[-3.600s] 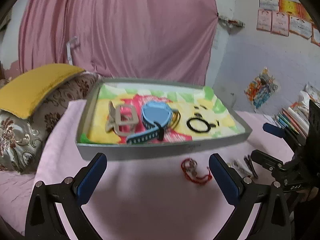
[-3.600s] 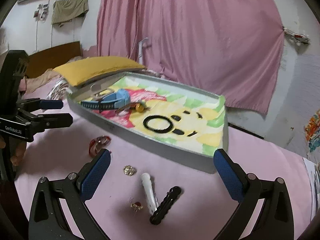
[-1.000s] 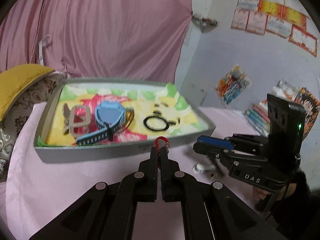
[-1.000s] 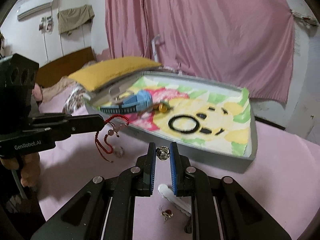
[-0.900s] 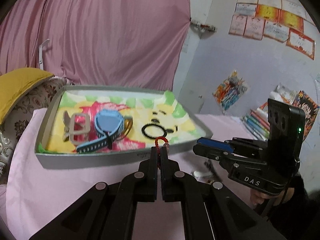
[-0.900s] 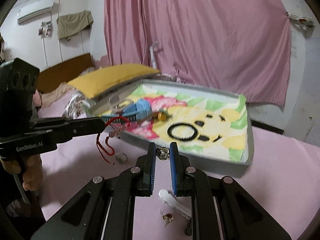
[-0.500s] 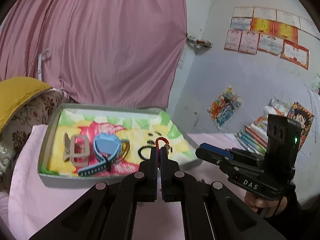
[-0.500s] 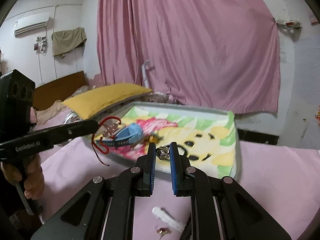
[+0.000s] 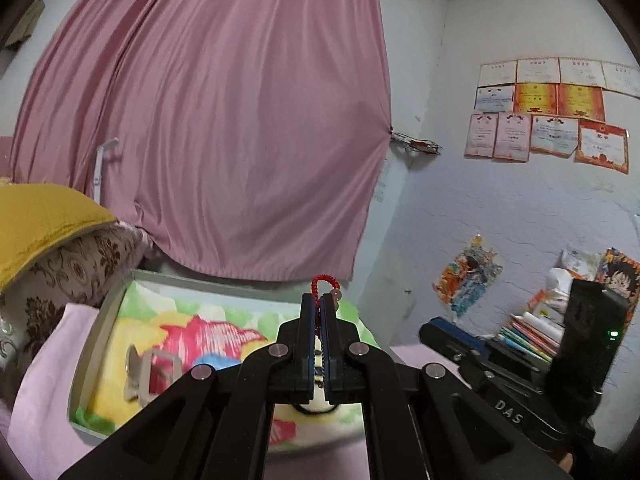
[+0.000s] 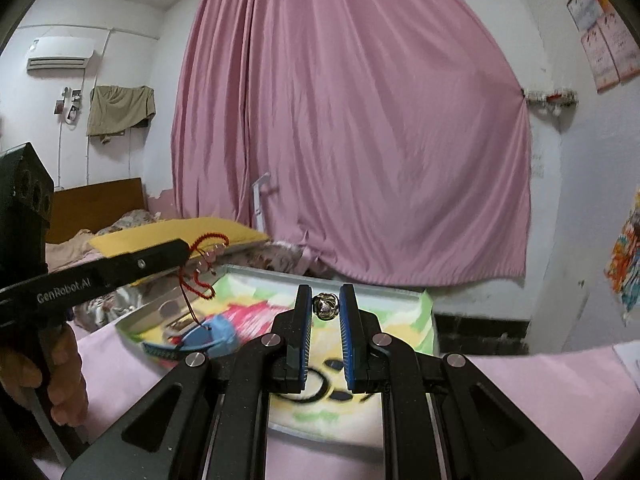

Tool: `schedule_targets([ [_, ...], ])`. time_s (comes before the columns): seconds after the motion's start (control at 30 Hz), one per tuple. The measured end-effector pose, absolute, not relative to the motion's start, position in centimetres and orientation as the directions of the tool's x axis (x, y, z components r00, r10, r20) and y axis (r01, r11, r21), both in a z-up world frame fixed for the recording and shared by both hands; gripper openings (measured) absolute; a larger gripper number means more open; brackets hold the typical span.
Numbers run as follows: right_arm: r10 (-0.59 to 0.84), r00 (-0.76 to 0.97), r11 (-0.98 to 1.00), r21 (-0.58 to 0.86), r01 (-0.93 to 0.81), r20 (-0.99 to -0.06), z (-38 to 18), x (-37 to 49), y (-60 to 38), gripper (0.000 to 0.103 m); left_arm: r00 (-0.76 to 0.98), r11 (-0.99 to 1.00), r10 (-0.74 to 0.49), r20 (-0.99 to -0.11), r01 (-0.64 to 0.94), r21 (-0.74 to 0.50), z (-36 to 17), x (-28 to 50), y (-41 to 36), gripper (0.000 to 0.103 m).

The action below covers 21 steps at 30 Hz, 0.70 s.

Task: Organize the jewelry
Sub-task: 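Lower the red bracelet into the tray with the left tool while the right tool drops the silver ring there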

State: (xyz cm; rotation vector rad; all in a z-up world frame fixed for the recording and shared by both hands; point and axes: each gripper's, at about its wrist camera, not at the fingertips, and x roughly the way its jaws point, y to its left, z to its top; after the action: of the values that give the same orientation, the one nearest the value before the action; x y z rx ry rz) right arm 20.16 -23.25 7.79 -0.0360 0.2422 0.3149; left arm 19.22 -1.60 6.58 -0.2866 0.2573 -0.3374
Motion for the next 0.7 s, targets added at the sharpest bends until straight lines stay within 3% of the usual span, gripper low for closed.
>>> schedule_targets([
  [0.37, 0.271, 0.926, 0.960, 0.005, -0.279, -0.262, 7.6, 22.6, -22.9, 0.012, 0.904, 0.926, -0.332, -0.271, 0.256, -0.279, 5.1, 21.9, -2.7, 0.002],
  [0.7, 0.228, 0.857, 0.968, 0.015, -0.250, -0.462, 6.0, 25.1, -23.4, 0.012, 0.845, 0.931, -0.344, -0.409, 0.252, -0.264, 3.7, 23.3, -3.6, 0.003],
])
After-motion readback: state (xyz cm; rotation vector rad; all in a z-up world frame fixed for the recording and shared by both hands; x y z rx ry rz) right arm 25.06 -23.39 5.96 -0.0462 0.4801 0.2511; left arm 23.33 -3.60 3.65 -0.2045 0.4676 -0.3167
